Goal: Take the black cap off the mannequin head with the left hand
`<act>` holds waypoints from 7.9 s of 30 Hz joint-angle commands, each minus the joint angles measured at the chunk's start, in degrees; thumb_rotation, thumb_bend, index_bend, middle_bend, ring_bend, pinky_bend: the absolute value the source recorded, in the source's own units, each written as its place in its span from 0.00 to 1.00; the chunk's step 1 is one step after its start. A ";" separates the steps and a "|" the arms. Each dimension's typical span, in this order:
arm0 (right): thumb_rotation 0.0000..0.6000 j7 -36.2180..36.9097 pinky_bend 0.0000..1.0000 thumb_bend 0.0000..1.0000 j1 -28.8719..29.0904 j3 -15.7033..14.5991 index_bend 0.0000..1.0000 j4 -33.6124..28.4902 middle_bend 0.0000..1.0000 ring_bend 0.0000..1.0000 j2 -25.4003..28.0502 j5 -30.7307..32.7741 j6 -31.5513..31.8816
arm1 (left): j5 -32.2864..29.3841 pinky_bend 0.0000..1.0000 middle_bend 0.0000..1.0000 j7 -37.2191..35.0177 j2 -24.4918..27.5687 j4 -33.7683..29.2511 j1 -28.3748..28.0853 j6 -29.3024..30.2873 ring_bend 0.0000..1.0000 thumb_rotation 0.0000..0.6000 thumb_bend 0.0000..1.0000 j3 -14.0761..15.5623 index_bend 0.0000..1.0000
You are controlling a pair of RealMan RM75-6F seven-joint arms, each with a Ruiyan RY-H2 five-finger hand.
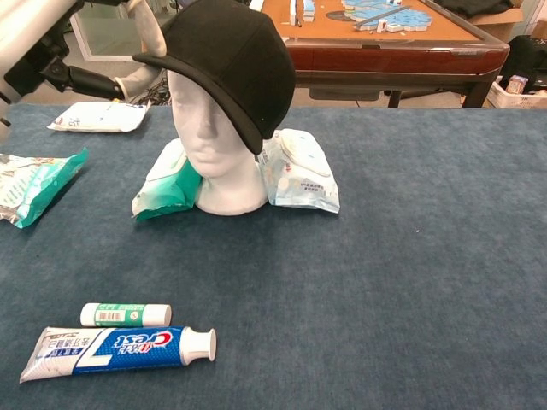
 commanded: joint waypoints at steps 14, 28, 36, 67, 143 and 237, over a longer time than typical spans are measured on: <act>1.00 -0.07 0.38 0.00 0.17 0.01 0.29 0.09 0.32 0.19 -0.04 0.26 -0.34 | -5.64 0.10 0.00 4.20 4.49 -10.11 1.17 -5.92 0.00 1.00 0.36 -1.68 0.61; 1.00 -0.05 0.38 0.00 0.30 0.01 0.29 0.11 0.32 0.19 -0.02 0.41 -0.59 | -5.28 0.10 0.00 6.30 6.31 -14.39 1.25 -6.44 0.00 1.00 0.36 -2.92 0.61; 1.00 -0.06 0.38 0.00 0.35 0.01 0.29 0.13 0.32 0.19 -0.04 0.44 -0.63 | -5.74 0.10 0.00 7.50 6.87 -15.87 0.68 -7.55 0.00 1.00 0.36 -3.85 0.61; 1.00 0.37 0.38 0.00 0.70 0.10 0.29 0.39 0.32 0.19 0.06 0.97 -1.40 | -15.25 0.10 0.00 12.18 11.04 -22.00 -3.16 -14.07 0.00 1.00 0.36 -11.21 0.61; 1.00 -0.22 0.38 0.00 1.69 0.03 0.29 0.63 0.32 0.19 -0.32 1.51 -2.85 | -44.95 0.10 0.00 11.84 15.40 -3.64 -9.45 -23.95 0.00 1.00 0.36 -20.55 0.61; 1.00 -6.06 0.38 0.00 3.74 -0.66 0.29 0.37 0.32 0.19 -2.53 2.47 -5.18 | -15.50 0.09 0.00 -30.37 17.24 7.34 15.08 -9.82 0.00 1.00 0.36 -2.99 0.62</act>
